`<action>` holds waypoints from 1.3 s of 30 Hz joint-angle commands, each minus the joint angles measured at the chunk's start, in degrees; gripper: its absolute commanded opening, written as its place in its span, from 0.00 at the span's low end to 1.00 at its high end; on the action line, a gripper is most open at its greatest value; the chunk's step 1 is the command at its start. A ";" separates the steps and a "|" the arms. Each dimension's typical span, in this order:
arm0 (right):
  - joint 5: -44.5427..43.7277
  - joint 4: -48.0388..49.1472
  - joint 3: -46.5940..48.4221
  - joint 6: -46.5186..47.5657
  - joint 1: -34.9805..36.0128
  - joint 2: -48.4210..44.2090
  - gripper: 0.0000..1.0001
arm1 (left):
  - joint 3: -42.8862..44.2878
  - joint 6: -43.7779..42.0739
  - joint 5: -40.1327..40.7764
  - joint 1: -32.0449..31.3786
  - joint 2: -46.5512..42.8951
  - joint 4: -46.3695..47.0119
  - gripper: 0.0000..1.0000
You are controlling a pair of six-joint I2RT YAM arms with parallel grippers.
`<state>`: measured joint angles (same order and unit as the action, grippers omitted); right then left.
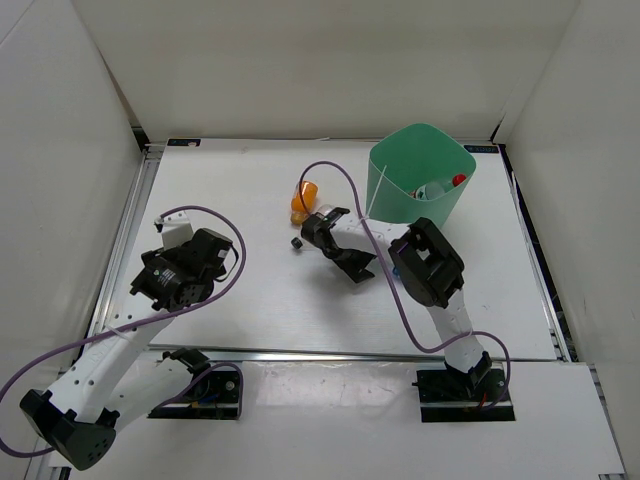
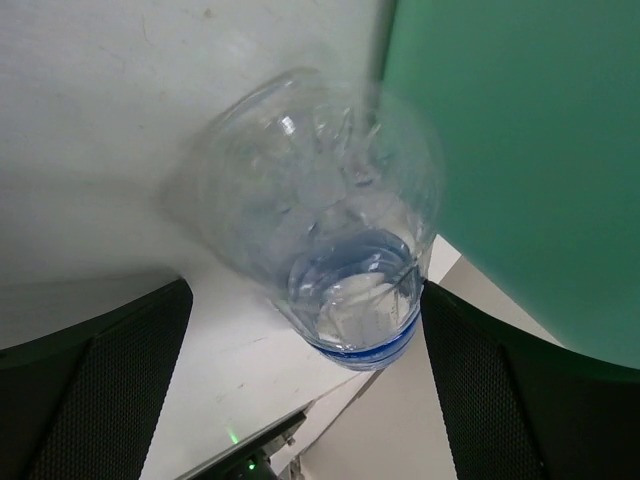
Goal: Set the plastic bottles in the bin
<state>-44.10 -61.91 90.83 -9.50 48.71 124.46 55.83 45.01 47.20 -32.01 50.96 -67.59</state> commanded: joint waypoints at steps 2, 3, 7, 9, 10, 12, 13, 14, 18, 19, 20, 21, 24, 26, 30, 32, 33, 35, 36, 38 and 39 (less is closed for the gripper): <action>9.90 0.65 -2.14 -3.15 -0.10 0.96 0.99 | -0.20 -0.19 0.35 -0.25 -0.33 0.71 1.00; 10.60 0.65 -2.84 -3.16 -0.10 0.96 0.99 | -0.20 -0.19 0.35 -0.25 -0.33 0.71 1.00; 14.38 1.88 -6.53 -3.77 -0.10 0.96 0.98 | -0.20 -0.19 0.35 -0.25 -0.33 0.71 1.00; 15.96 1.88 -7.07 -3.77 -0.10 0.96 0.96 | -0.20 -0.19 0.35 -0.25 -0.33 0.71 1.00; 16.49 2.58 -7.68 -3.77 0.42 0.96 0.96 | -0.20 -0.19 0.35 -0.25 -0.33 0.71 1.00; 17.64 3.45 -7.68 -3.77 0.42 0.17 0.96 | -0.20 -0.19 0.35 -0.25 -0.33 0.71 1.00; 18.16 3.98 -8.20 -3.17 0.42 0.16 0.96 | -0.20 -0.19 0.35 -0.25 -0.33 0.71 1.00; 18.17 3.99 -8.21 -3.16 0.42 0.16 0.96 | -0.20 -0.19 0.35 -0.25 -0.33 0.71 1.00; 20.28 4.52 -8.21 -2.54 0.42 -0.36 0.94 | -0.20 -0.19 0.35 -0.25 -0.33 0.71 1.00; 21.15 4.52 -8.21 -2.54 0.42 -0.36 0.94 | -0.20 -0.19 0.35 -0.25 -0.33 0.71 1.00; 22.29 4.52 -8.82 -2.54 0.94 -0.36 0.90 | -0.20 -0.19 0.35 -0.25 -0.33 0.71 1.00; 22.30 4.52 -8.82 -2.54 0.95 -0.36 0.89 | -0.20 -0.19 0.35 -0.25 -0.33 0.71 1.00; 23.09 5.04 -9.44 -2.54 0.95 -0.97 0.87 | -0.20 -0.19 0.35 -0.25 -0.33 0.71 1.00; 23.09 5.04 -9.44 -2.54 0.95 -0.98 0.86 | -0.20 -0.19 0.35 -0.25 -0.33 0.71 1.00; 24.23 5.04 -9.44 -1.49 1.47 -1.51 0.76 | -0.20 -0.19 0.88 -0.25 -0.33 0.71 1.00; 24.23 5.04 -8.92 -0.87 1.48 -1.51 0.70 | -0.20 -0.19 0.88 -0.25 -0.33 0.71 1.00; 24.23 4.44 -8.91 -0.87 1.48 -1.51 0.66 | -0.20 -0.19 0.88 -0.25 -0.33 0.71 1.00; 24.23 3.81 -8.91 -0.87 1.48 -2.12 0.63 | -0.73 0.34 0.88 -0.25 -0.33 0.71 1.00; 24.23 3.81 -8.91 -0.87 1.48 -2.64 0.61 | -0.73 0.34 0.88 -0.25 -0.33 0.71 1.00; 24.23 3.11 -7.78 -0.87 2.00 -3.17 0.58 | -0.73 0.34 0.88 -0.25 -0.86 0.71 1.00; 23.71 2.33 -7.07 -1.40 2.00 -3.18 0.56 | -0.73 0.34 0.88 -0.25 -0.86 0.71 1.00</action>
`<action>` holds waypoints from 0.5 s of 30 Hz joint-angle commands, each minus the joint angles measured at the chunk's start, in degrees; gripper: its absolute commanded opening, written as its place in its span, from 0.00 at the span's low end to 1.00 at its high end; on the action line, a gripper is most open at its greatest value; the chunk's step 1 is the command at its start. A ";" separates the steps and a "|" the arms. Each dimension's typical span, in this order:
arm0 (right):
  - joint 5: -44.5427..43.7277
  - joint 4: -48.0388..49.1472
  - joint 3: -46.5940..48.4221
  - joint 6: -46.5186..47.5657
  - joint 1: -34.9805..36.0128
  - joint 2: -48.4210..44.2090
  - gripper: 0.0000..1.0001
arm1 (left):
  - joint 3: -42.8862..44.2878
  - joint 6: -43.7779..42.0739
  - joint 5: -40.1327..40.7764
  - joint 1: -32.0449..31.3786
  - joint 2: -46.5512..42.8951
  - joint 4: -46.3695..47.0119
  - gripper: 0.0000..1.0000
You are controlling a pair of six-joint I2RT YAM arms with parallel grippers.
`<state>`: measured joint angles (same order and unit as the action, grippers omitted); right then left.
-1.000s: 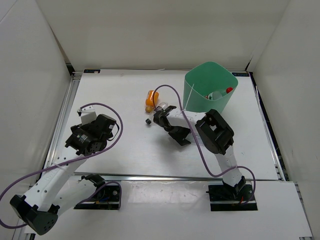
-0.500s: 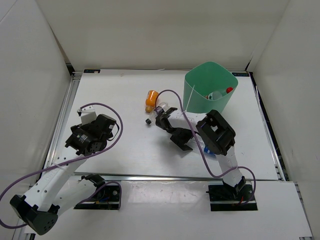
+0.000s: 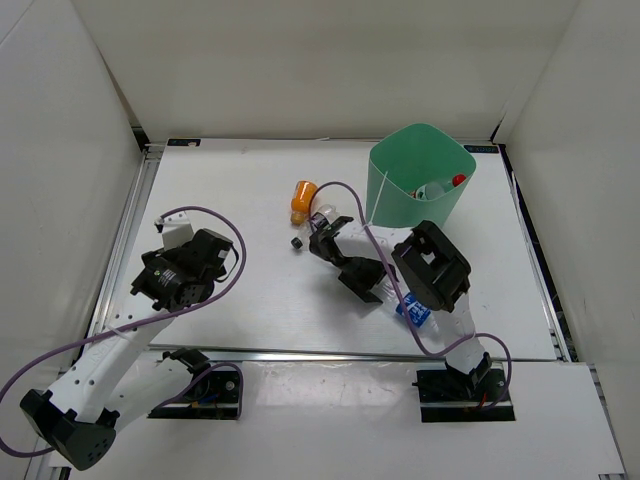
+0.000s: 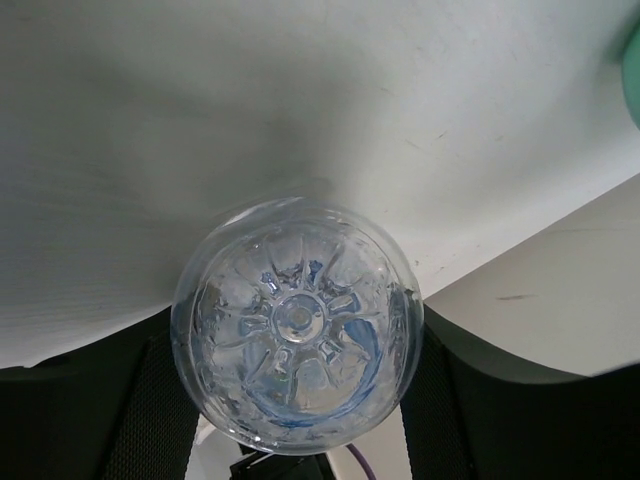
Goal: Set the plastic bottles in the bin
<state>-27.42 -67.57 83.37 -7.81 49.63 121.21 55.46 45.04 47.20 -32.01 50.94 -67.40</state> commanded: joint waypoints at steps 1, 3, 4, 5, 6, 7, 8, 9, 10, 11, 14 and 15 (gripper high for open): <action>7.03 6.50 1.52 -3.08 1.70 0.08 0.54 | -0.35 0.32 0.88 -0.25 -0.84 0.51 1.00; 5.45 4.91 5.63 -3.08 2.49 -0.45 0.52 | -0.35 0.32 1.40 -0.25 -0.84 0.51 1.00; 4.49 3.77 7.23 -2.48 3.36 -1.14 0.52 | -0.35 0.32 1.40 -0.25 -0.84 0.51 1.00; 2.91 3.15 8.98 -2.47 3.37 -1.93 0.52 | -0.35 0.32 1.40 -0.25 -1.36 0.51 1.00; 2.90 2.54 11.09 -1.86 3.98 -1.94 0.52 | -0.35 0.32 1.40 -0.25 -1.37 0.51 1.00; 2.03 0.62 16.33 -1.85 3.99 -1.94 0.51 | -0.35 0.32 1.40 -0.25 -1.37 0.51 1.00; 2.02 -0.53 19.69 -1.16 3.99 -1.94 0.50 | -0.35 0.32 1.40 -0.25 -1.37 0.51 1.00; 1.32 -1.68 23.29 -1.15 3.99 -1.94 0.48 | -0.35 0.32 1.40 -0.25 -1.37 0.51 1.00; 1.32 -2.30 29.16 -0.63 4.51 -1.94 0.47 | -0.35 0.32 1.40 -0.25 -1.37 0.51 1.00; 1.32 -2.30 31.91 -0.10 4.51 -2.55 0.46 | -0.35 0.32 1.40 -0.25 -1.37 0.51 1.00; -2.35 -3.44 42.35 1.48 4.51 -3.25 0.46 | -0.35 0.32 1.40 -0.25 -1.37 0.51 1.00; -3.25 -2.75 43.88 2.36 4.51 -4.30 0.46 | -0.35 0.32 1.40 -0.25 -1.37 0.51 1.00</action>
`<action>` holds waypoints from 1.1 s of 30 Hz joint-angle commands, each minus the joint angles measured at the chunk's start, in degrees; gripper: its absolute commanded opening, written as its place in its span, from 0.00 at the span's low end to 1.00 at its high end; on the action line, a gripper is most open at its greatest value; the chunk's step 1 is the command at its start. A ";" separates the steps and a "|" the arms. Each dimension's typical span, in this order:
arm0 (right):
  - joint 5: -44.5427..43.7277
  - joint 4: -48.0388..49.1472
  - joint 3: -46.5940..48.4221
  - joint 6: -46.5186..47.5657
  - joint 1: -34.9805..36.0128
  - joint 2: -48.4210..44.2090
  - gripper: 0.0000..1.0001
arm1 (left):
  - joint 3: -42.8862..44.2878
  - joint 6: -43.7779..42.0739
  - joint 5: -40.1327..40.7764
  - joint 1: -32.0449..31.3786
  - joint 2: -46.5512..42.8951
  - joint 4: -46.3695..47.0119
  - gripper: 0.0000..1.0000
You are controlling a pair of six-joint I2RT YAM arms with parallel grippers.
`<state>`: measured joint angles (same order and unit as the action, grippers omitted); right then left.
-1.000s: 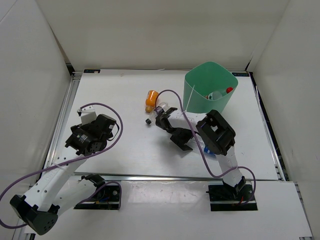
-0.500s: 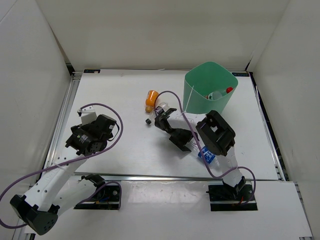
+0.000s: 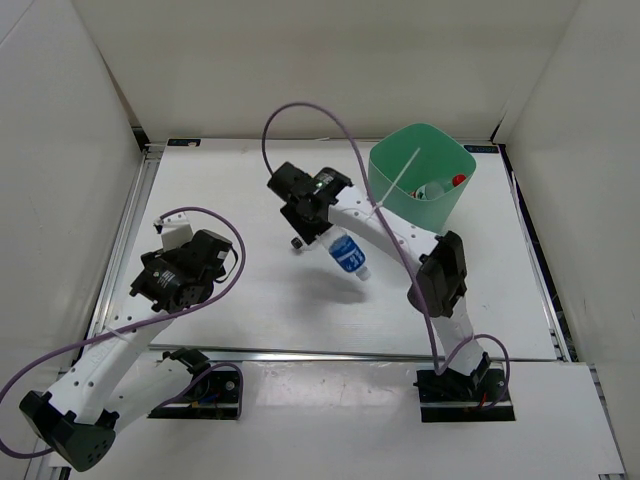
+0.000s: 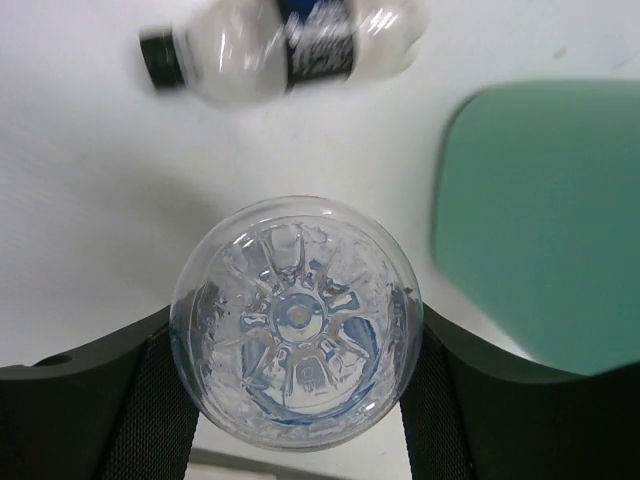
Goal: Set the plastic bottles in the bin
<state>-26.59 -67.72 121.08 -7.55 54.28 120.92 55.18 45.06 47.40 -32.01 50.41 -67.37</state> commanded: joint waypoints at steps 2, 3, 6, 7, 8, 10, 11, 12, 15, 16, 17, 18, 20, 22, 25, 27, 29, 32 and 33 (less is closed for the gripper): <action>-6.80 -0.66 9.25 2.80 -0.14 -5.17 0.47 | -0.59 0.29 1.21 -0.25 -0.84 0.49 1.00; -9.59 0.65 11.44 4.46 -0.14 -6.65 0.49 | -0.60 0.29 1.21 -0.25 -0.84 1.01 1.00; -14.26 12.23 10.68 11.74 -0.14 -11.74 0.54 | -0.60 0.29 1.21 -0.25 -0.84 1.02 1.00; -17.33 21.49 8.76 19.08 -0.14 -13.24 0.54 | -0.60 0.29 1.21 -0.25 -0.84 1.02 1.00; -18.57 26.19 7.96 23.07 -0.14 -15.26 0.55 | -0.60 0.29 1.21 -0.25 -0.84 1.02 1.00; -21.12 34.11 8.64 30.63 -0.67 -15.28 0.58 | -0.60 0.29 1.21 -0.25 -0.84 1.02 1.00; -22.88 39.72 11.52 35.37 -2.15 -15.28 0.61 | -0.60 0.29 1.21 -0.25 -0.84 1.02 1.00; -25.07 40.64 13.38 35.41 -3.03 -15.28 0.62 | -0.60 0.29 1.21 -0.25 -0.84 1.02 1.00; -26.67 44.95 14.81 38.21 -6.90 -15.62 0.62 | -0.60 0.29 1.21 -0.86 -0.32 1.02 1.00; -26.67 46.27 13.50 38.23 -9.00 -16.33 0.62 | -0.60 0.29 1.21 -0.86 -0.32 1.02 1.00; -25.45 47.32 11.92 38.92 -10.15 -17.99 0.62 | -0.60 0.29 1.21 -0.86 -0.32 1.02 1.00; -24.92 48.12 10.51 38.93 -11.29 -18.53 0.63 | -0.60 0.29 1.21 -0.86 -0.32 1.02 1.00; -24.91 48.12 9.09 37.53 -14.71 -18.53 0.63 | -0.60 0.29 1.21 -0.86 -0.32 1.02 1.00; -24.39 45.41 9.09 35.51 -17.53 -18.53 0.63 | -0.60 0.29 1.21 -0.86 0.21 1.02 1.00; -22.81 40.75 7.61 29.63 -20.17 -19.05 0.68 | -0.60 0.29 1.21 -0.86 0.21 1.54 1.00; -20.36 37.33 5.49 24.03 -21.23 -19.67 0.72 | -0.60 0.29 1.21 -1.39 0.21 1.54 1.00; -18.25 34.17 4.78 19.88 -22.46 -20.20 0.77 | -0.60 0.29 1.21 -1.39 0.21 1.54 1.00; -15.78 28.62 3.56 12.93 -22.47 -20.20 0.83 | -0.60 0.29 1.21 -1.39 0.21 1.54 1.00; -15.77 27.92 3.55 11.69 -22.47 -20.20 0.85 | -0.60 0.29 1.21 -1.39 0.21 1.54 1.00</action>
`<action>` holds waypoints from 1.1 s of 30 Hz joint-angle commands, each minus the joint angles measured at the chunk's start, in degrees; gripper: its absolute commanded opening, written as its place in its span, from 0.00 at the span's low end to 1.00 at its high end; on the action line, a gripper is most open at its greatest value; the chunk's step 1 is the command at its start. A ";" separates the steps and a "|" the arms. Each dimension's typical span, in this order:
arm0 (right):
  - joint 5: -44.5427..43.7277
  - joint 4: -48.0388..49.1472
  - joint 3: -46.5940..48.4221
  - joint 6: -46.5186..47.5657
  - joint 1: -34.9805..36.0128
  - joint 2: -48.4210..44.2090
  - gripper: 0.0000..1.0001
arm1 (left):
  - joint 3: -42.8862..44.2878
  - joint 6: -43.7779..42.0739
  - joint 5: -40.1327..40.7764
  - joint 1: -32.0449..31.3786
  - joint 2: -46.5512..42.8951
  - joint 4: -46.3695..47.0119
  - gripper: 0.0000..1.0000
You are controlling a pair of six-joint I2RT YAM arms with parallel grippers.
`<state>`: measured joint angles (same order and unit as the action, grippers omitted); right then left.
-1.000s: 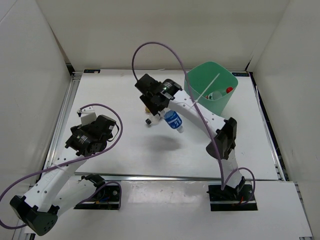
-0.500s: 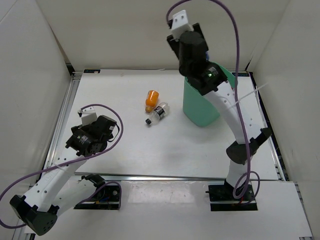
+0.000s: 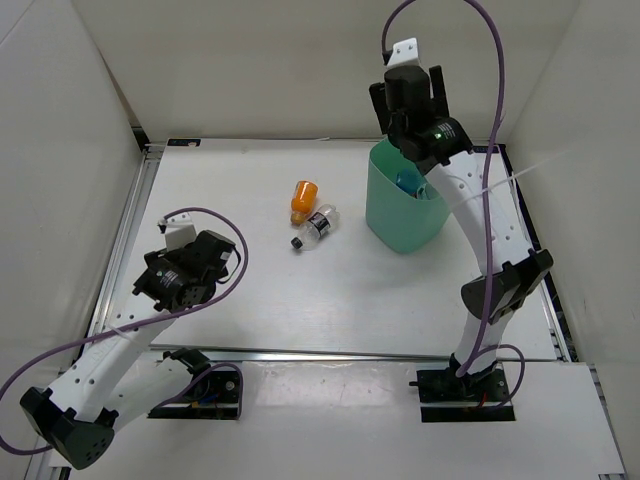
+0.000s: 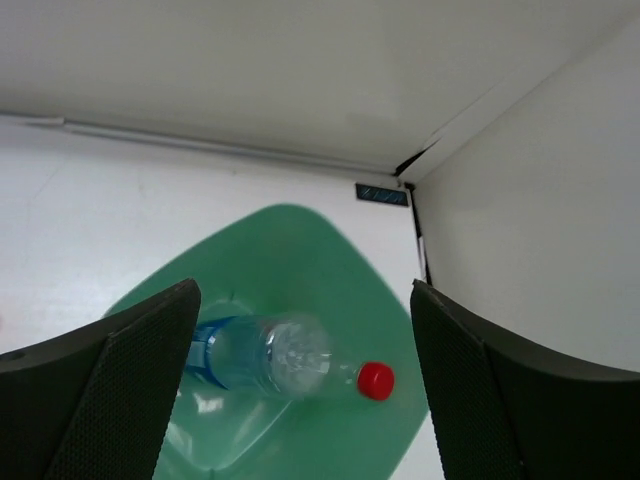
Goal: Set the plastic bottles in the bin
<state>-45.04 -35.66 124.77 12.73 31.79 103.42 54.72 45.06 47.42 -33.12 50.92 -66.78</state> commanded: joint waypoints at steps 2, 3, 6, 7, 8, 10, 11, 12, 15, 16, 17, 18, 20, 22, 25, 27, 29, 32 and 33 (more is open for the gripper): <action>3.99 -6.00 -1.89 -11.83 0.03 -3.31 0.93 | -0.14 -1.27 0.66 -0.27 0.24 1.56 1.00; 3.30 -6.70 -1.90 -13.07 0.03 -3.31 0.97 | -0.14 -2.25 -1.17 -0.27 0.85 2.09 1.00; 2.15 -10.04 -0.24 -18.33 0.72 -4.53 1.00 | -0.14 -7.06 -5.29 -0.89 2.43 4.63 1.00; 2.15 -10.91 -0.23 -19.49 0.73 -5.06 1.00 | -0.14 -9.26 -7.06 -1.41 2.43 5.95 1.00; 2.15 -12.49 -0.23 -20.46 1.34 -5.85 1.00 | -0.14 -11.72 -9.16 -1.42 2.96 7.79 1.00; 2.15 -14.25 -2.24 -24.31 2.13 -8.91 1.00 | -0.14 -16.83 -14.08 -1.42 4.53 11.67 1.00; 2.15 -15.13 -3.21 -25.55 3.00 -10.15 1.00 | 1.34 -17.37 -14.63 -1.42 5.41 12.46 1.00; 2.93 -16.19 -4.44 -26.61 4.06 -13.12 1.00 | 2.23 -17.37 -15.16 -1.42 6.47 13.34 1.00; 4.16 -17.33 -8.83 -31.70 4.77 -19.10 1.00 | 8.70 -18.69 -15.78 -1.42 12.96 17.12 1.00; 5.04 -17.34 -9.89 -33.11 4.77 -20.52 1.00 | 10.74 -19.56 -15.17 -1.42 14.98 18.17 1.00; 6.09 -17.34 -11.90 -34.17 4.16 -21.93 1.00 | 12.93 -20.09 -15.16 -1.42 18.92 19.49 1.00; 8.45 -16.73 -12.88 -35.66 3.37 -24.20 1.00 | 16.18 -19.49 -15.16 -1.42 20.44 20.02 1.00; 10.66 -14.63 -15.25 -35.15 2.67 -25.80 1.00 | 20.83 -20.70 -18.75 -1.42 24.48 21.95 1.00; 11.46 -14.61 -15.26 -34.01 2.66 -26.42 1.00 | 23.40 -24.47 -31.16 -1.42 27.03 23.44 1.00; 12.51 -14.61 -15.79 -32.25 0.91 -25.29 1.00 | 27.97 -27.20 -43.34 -1.42 33.79 24.94 1.00; 15.22 -14.61 -15.26 -30.67 -1.02 -24.75 1.00 | 31.30 -28.00 -47.76 -1.42 38.02 24.95 1.00; 17.51 -14.61 -15.26 -29.18 -3.39 -24.75 1.00 | 33.25 -30.19 -50.73 -1.42 40.39 25.56 1.00; 21.21 -14.61 -15.26 -26.45 -7.34 -24.75 1.00 | 37.47 -32.39 -56.55 -0.89 46.01 26.35 1.00; 23.39 -13.92 -16.30 -25.83 -8.23 -25.62 1.00 | 38.78 -32.40 -56.56 -0.89 48.72 26.35 1.00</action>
<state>-27.16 -52.07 108.88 -16.10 26.33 79.88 89.41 15.92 -0.82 -34.24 97.27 -41.82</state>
